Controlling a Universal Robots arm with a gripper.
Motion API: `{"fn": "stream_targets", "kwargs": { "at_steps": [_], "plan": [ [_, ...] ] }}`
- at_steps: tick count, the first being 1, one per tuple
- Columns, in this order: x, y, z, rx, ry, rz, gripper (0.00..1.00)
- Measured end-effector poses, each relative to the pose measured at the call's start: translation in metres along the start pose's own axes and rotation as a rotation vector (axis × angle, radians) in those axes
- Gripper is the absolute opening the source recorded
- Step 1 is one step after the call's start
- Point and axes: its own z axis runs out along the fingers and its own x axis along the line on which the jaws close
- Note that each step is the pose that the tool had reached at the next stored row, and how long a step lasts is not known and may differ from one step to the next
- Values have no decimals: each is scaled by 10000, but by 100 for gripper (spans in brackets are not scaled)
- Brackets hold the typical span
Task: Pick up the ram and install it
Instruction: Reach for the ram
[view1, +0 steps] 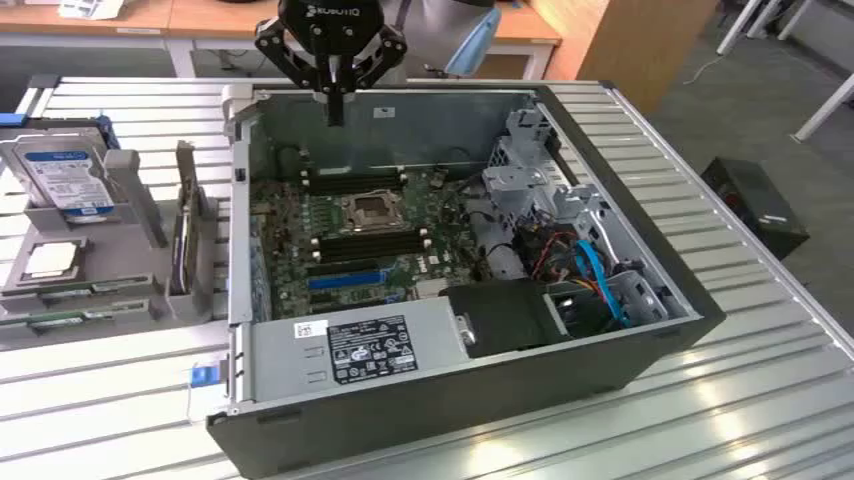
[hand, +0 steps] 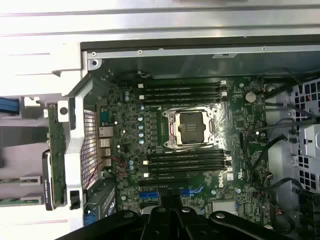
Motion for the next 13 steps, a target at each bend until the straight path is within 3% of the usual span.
{"fn": "stream_targets", "kwargs": {
  "at_steps": [13],
  "plan": [
    [16, -1, 1, -2, -2, 1, 10]
  ]
}}
